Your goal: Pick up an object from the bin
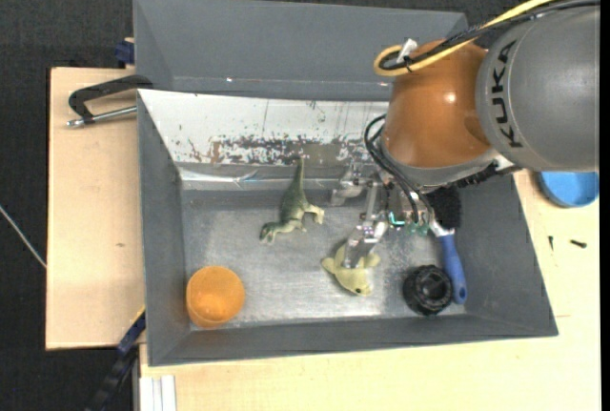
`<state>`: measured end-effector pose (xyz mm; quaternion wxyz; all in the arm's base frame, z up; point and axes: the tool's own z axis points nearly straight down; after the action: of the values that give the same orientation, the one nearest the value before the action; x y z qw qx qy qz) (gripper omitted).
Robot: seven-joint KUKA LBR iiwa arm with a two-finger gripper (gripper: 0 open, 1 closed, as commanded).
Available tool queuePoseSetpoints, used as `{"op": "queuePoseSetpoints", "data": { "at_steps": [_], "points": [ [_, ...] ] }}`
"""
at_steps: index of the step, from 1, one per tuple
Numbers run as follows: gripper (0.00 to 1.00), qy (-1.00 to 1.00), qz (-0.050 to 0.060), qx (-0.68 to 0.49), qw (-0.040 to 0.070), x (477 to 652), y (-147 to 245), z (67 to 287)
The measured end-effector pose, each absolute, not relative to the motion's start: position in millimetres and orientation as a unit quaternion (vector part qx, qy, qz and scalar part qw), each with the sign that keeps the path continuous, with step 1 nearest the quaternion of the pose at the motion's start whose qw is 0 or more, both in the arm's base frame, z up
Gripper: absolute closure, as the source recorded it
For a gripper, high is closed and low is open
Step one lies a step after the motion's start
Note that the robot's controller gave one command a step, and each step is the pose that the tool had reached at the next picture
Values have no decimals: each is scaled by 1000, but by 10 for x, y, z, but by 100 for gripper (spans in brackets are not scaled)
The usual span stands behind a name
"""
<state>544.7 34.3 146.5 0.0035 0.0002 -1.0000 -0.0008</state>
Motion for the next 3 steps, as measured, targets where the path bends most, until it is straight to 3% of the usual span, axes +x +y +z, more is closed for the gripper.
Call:
{"op": "queuePoseSetpoints", "data": {
  "at_steps": [1,3],
  "points": [
    [0,-971,-1,240,-1,5506,-100,747],
    [0,-818,1,575,-1,4949,-765,1255]
  ]
}}
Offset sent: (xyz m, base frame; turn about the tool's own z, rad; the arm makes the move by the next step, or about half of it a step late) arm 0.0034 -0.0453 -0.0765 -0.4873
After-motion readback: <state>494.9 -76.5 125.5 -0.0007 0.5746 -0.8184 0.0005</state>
